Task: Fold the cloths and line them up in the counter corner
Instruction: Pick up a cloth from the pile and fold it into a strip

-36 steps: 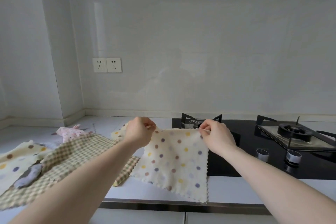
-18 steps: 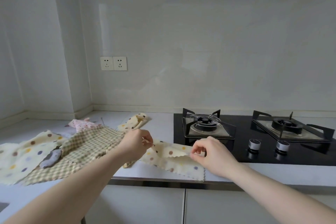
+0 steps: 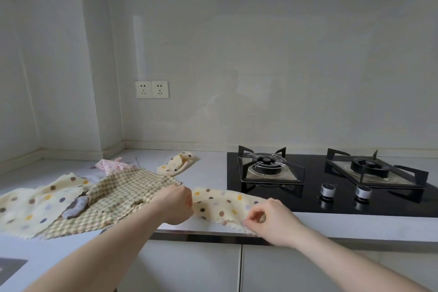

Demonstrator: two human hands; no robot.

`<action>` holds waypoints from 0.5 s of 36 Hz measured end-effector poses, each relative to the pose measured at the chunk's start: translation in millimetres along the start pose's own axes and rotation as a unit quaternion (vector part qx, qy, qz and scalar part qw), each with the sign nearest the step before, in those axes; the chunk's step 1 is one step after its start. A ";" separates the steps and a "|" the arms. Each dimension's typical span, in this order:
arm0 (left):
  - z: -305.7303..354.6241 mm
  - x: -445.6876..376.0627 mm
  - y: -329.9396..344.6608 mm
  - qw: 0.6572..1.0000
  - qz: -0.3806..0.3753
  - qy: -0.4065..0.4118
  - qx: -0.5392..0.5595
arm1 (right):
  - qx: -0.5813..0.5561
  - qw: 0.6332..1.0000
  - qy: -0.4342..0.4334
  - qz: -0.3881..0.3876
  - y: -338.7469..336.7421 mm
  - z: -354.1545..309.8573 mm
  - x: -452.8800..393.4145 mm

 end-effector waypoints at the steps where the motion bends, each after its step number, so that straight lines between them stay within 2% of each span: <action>1: 0.3 -0.1 -3.9 1.000 0.008 -0.006 0.005 | -0.006 1.000 0.014 0.015 -3.0 4.9 -2.4; 5: 19.1 1.9 -15.4 0.997 0.049 0.035 0.056 | -0.016 0.994 0.074 0.072 -16.4 24.7 -12.6; 11: 74.1 6.7 17.7 0.981 -0.015 0.164 0.106 | 0.030 0.984 0.174 -0.001 6.0 55.3 -22.4; 15: 83.0 4.5 44.2 0.984 -0.076 0.148 0.070 | 0.051 0.982 0.182 -0.018 10.8 58.7 -24.1; 18: 85.9 -0.2 45.4 0.976 -0.099 0.121 0.149 | 0.026 0.981 0.191 -0.025 10.3 61.6 -25.1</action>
Point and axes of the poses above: each hand's wrist, its own x-axis away from the middle knuckle, its own y-axis out of the palm, z = x × y, the point moved 10 cm from there along -x, towards the middle knuckle, and after that the axes turned 14 degrees about x, right-handed, at the moved point
